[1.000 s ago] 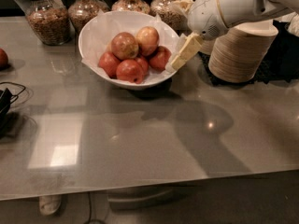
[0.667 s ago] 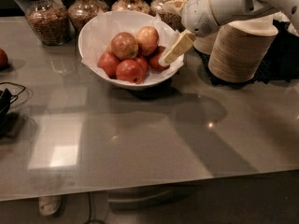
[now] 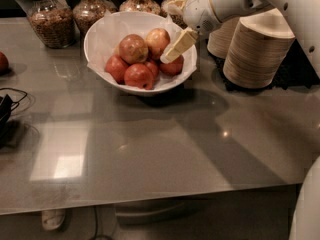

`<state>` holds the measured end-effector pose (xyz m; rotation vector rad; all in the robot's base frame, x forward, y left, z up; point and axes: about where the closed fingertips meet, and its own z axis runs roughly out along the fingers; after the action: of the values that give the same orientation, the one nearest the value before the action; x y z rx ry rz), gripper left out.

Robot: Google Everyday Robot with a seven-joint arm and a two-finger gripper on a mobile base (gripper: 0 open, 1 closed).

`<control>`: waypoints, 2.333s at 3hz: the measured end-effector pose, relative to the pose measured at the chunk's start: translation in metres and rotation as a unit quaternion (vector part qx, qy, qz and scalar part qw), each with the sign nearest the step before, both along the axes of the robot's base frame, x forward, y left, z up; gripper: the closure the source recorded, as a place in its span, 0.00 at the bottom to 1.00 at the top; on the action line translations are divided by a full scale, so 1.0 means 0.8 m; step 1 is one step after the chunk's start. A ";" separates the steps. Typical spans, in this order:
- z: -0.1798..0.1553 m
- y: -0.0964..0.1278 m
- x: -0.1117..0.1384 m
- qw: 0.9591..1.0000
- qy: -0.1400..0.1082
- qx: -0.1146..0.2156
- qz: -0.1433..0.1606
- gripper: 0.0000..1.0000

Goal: Pick apple from white bowl

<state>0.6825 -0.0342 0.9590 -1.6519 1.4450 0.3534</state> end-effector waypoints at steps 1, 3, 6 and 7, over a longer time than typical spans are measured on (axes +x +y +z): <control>-0.005 0.011 0.006 1.000 0.008 -0.004 0.011 0.12; -0.019 0.019 0.008 0.999 0.025 -0.010 0.026 0.21; -0.046 0.032 0.016 0.997 0.053 -0.004 0.055 0.30; -0.046 0.032 0.016 0.997 0.053 -0.004 0.055 0.49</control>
Offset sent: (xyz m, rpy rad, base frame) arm 0.0053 0.0082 -0.0111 -0.0240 0.0520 0.0386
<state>0.6953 -0.0087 0.9220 -1.7457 1.4367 0.5041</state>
